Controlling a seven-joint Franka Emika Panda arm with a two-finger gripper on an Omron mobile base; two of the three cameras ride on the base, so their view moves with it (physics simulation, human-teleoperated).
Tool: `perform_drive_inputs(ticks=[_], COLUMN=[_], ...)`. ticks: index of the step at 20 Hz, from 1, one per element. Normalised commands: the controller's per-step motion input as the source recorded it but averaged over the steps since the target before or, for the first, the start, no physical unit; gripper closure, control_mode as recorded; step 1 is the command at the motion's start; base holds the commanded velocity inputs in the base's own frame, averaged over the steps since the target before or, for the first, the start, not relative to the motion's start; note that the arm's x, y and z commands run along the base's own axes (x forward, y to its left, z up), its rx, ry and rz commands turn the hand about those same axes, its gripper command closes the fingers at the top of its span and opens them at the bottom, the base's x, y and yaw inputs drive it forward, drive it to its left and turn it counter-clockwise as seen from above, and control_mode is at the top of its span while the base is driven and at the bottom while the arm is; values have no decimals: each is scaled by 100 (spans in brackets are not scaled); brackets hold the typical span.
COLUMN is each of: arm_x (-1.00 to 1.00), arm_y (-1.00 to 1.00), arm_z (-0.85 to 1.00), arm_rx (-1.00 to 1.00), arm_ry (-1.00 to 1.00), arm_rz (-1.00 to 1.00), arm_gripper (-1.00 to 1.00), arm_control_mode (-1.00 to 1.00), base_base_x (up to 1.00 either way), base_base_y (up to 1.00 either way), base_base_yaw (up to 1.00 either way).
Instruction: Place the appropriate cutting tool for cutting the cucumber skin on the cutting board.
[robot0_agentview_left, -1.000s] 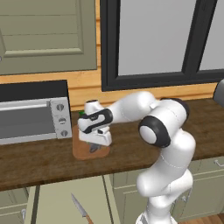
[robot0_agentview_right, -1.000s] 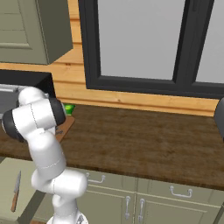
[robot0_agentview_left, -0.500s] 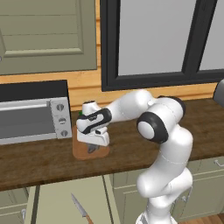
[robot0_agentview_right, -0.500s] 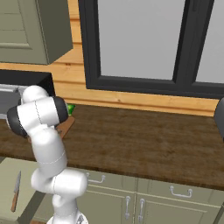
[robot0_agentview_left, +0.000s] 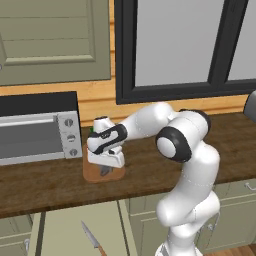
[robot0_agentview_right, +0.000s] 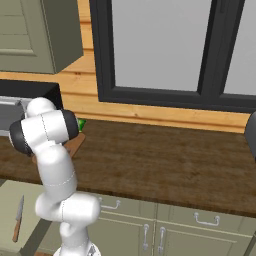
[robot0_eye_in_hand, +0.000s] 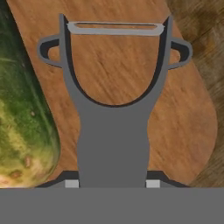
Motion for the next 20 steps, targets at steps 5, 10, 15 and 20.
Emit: perform_drive_inputs(ticks=[5, 10, 15, 20], arm_x=[0, 0, -23, -84], arm_y=[0, 0, 0, -10], arm_z=[0, 0, 32, 52], arm_rx=[0, 0, 0, 0], arm_ry=[0, -1, -4, -10], arm_rz=[0, 0, 0, 1], arm_gripper=[-100, -100, -100, -100], arm_control_mode=[-100, -100, -100, -100], base_base_x=[0, 0, 0, 0], base_base_y=[0, 0, 0, 0], base_base_yaw=[0, 0, 0, 0])
